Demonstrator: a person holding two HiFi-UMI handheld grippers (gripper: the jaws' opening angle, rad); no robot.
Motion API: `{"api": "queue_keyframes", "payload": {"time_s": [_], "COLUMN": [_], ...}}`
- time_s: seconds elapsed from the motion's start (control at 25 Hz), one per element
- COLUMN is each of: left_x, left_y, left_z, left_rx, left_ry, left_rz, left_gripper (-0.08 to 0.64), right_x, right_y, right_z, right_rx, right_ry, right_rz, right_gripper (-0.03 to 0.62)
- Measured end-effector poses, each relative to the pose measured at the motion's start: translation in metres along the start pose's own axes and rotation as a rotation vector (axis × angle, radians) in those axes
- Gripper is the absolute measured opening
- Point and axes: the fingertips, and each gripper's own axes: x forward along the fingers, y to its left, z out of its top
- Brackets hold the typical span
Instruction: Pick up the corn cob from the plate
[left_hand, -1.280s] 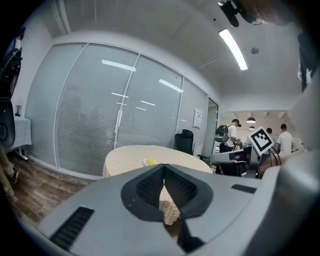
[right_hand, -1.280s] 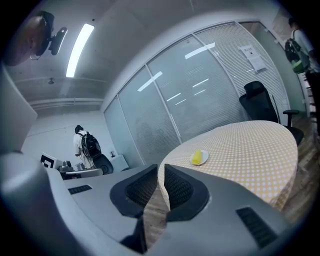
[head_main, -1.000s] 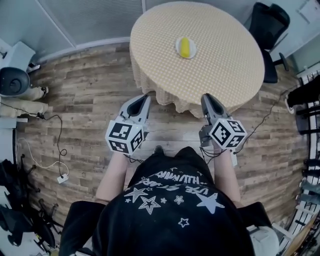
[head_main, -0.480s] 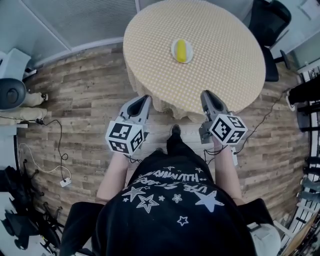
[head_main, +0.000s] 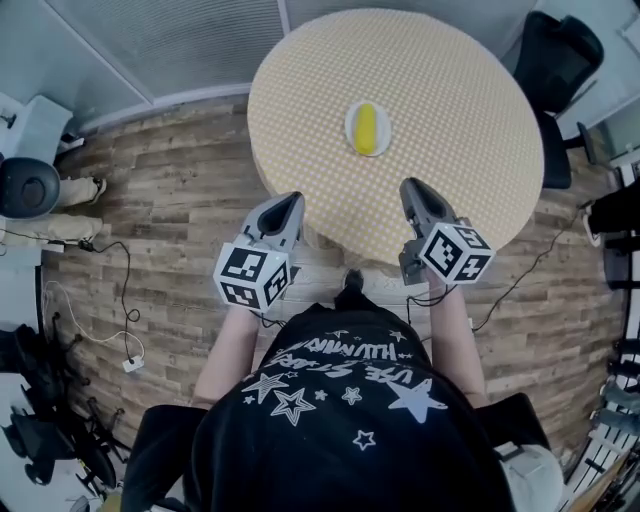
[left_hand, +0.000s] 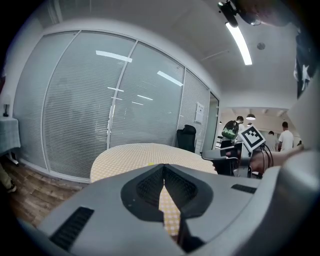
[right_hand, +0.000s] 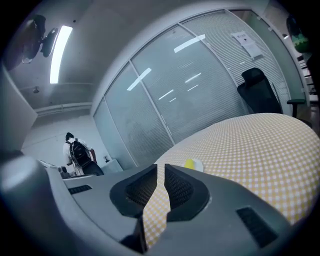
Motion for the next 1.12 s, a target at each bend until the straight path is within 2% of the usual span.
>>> {"api": "queue_keyframes", "payload": {"time_s": [0.4,0.76,0.96,1.12], "left_x": [0.049,0.057,0.064,0.082], "left_y": [0.005,0.025,0.05,0.071], "left_z": [0.008,0.009,0.003,-0.001], "left_rx": [-0.001,0.003,-0.001,-0.025], "left_ry": [0.021,0.046,0.073,0.1], "left_rz": [0.051,0.136,0.118,0.065], "left_gripper": [0.008,0.008,0.008,0.008], "right_x": [0.035,0.072,0.101,0.12], "right_y": [-0.039,-0.051,-0.045,-0.045], "right_z": [0.007,0.0,-0.019,-0.031], "right_rx": [0.02,0.025,0.015,0.014], "right_ry": [0.103,0.192,0.261,0.311], "right_rz": [0.067,0.112,0.079,0.017], "right_gripper": [0.055,0.063,0.135,0.208]}}
